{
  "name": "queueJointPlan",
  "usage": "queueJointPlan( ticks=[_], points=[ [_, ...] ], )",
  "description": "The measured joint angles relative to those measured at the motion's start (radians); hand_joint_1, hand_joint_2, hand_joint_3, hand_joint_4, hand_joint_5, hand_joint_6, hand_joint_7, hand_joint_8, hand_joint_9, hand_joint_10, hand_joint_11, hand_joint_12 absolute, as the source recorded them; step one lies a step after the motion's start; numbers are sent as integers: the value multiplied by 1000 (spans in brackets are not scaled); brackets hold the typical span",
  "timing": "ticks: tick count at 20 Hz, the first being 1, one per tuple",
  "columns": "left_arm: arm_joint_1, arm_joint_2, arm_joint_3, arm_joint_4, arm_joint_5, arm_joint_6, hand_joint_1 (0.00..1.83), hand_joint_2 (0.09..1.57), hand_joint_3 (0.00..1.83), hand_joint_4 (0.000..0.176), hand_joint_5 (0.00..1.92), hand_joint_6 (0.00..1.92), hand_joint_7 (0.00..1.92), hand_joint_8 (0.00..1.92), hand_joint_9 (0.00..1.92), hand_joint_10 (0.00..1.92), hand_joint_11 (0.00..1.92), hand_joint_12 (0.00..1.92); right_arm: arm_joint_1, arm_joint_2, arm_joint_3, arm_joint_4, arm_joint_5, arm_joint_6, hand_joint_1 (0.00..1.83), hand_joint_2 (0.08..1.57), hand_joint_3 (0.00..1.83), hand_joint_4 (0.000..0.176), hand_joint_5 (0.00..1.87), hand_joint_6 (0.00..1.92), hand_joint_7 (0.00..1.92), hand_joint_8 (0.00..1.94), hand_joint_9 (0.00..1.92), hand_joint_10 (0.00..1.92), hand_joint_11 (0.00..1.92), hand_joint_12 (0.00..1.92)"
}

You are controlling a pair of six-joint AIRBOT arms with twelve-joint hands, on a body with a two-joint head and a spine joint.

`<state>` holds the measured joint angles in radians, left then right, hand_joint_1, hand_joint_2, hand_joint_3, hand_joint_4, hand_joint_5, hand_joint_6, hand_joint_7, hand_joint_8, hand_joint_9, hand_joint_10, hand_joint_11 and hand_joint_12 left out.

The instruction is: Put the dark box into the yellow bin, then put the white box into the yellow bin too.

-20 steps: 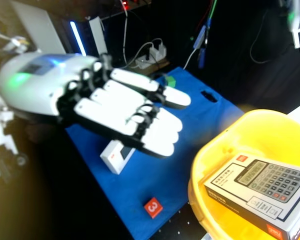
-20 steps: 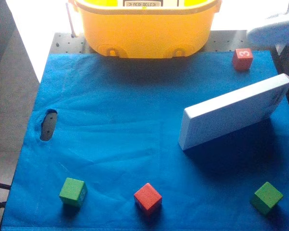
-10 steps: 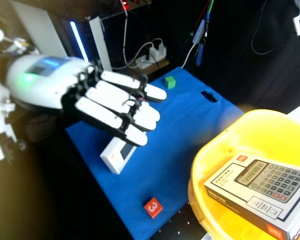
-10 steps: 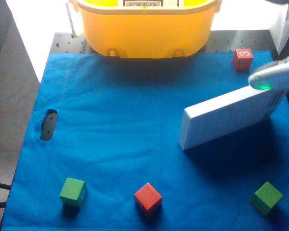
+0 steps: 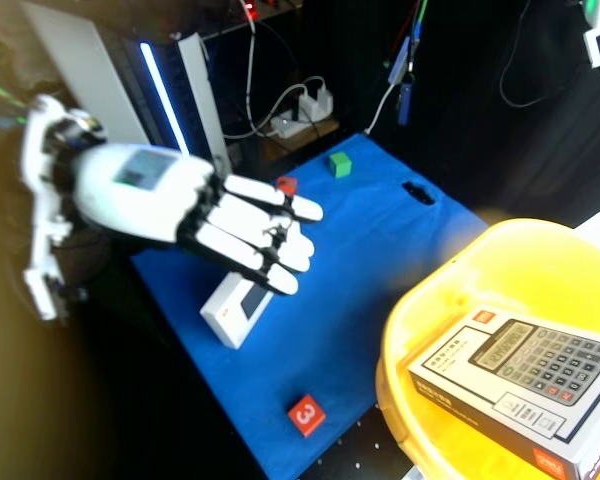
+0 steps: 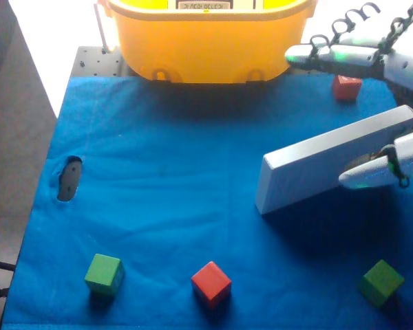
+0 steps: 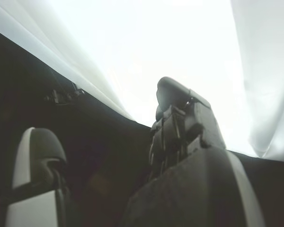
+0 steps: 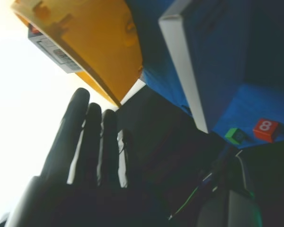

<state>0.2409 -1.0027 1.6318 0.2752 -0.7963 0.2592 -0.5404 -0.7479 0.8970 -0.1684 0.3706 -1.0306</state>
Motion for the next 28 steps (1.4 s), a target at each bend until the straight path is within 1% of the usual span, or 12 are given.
queueJointPlan(
  ticks=[1, 3, 9, 11, 13, 16, 17, 19, 20, 21, 27, 28],
  points=[
    [0, 1, -2, 0, 1, 0, 985, 1007, 1, 54, 86, 1, 253, 368, 81, 1335, 178, 1762, -10, -12, 7, 0, 1, 0, 424, 718, 0, 92, 79, 3, 280, 6, 290, 5, 351, 35],
    [0, 2, -6, 3, 6, 1, 1055, 1031, 6, 101, 12, 1, 97, 14, 237, 210, 11, 1419, -40, -43, 27, 12, -2, 0, 428, 746, 6, 103, 109, 11, 300, 6, 321, 11, 404, 55],
    [0, 3, -11, 6, 10, 2, 951, 918, 0, 90, 19, 3, 35, 13, 227, 12, 3, 1180, -71, -114, 97, 70, -2, 0, 593, 849, 14, 108, 197, 16, 348, 13, 408, 20, 441, 58],
    [0, 3, -14, 5, 10, 3, 877, 963, 16, 107, 5, 0, 0, 0, 1, 0, 53, 45, -75, -127, 110, 79, 0, 0, 803, 889, 3, 28, 324, 11, 432, 5, 484, 7, 537, 65],
    [0, 3, -14, 9, 7, 3, 909, 1029, 0, 116, 0, 0, 53, 17, 260, 0, 47, 917, -76, -134, 114, 82, -2, 0, 874, 895, 1, 9, 384, 8, 487, 5, 525, 6, 561, 62],
    [0, 6, -22, 16, 7, 11, 705, 1051, 0, 169, 0, 0, 0, 0, 15, 0, 0, 402, -78, -145, 123, 87, 0, 2, 1067, 934, 2, 0, 891, 29, 990, 20, 1005, 35, 909, 193],
    [0, 6, -24, 15, 8, 11, 792, 1035, 5, 136, 5, 1, 276, 4, 310, 94, 0, 1206, -78, -148, 125, 90, -1, 2, 1232, 996, 1, 0, 1077, 523, 1310, 266, 1202, 17, 902, 599],
    [0, 6, -24, 11, 6, 12, 748, 1081, 0, 174, 0, 0, 10, 0, 11, 3, 0, 278, -78, -150, 125, 89, -2, 2, 1290, 1010, 0, 0, 1285, 244, 1249, 717, 1238, 684, 959, 1446],
    [0, 6, -24, 16, 9, 11, 857, 1062, 0, 154, 0, 0, 0, 0, 91, 0, 0, 790, -78, -152, 125, 95, 0, 4, 1301, 1003, 1, 0, 1314, 188, 1275, 688, 1180, 847, 941, 1435],
    [0, 6, -24, 16, 8, 11, 730, 1077, 1, 172, 0, 0, 0, 0, 17, 0, 0, 184, -78, -152, 125, 98, 7, 8, 1285, 1020, 0, 0, 1187, 496, 1277, 619, 1234, 659, 974, 1261],
    [0, 8, -24, 27, 21, 11, 706, 1044, 0, 123, 0, 0, 0, 0, 0, 0, 0, 0, -77, -153, 127, 117, 32, 4, 1271, 1047, 0, 0, 1062, 737, 1226, 699, 1238, 533, 940, 1256],
    [0, 8, -24, 35, 30, 13, 808, 992, 0, 169, 0, 0, 0, 0, 0, 0, 0, 0, -77, -153, 128, 140, 67, 4, 1276, 1087, 0, 0, 968, 832, 1140, 915, 1156, 794, 883, 1376]
  ],
)
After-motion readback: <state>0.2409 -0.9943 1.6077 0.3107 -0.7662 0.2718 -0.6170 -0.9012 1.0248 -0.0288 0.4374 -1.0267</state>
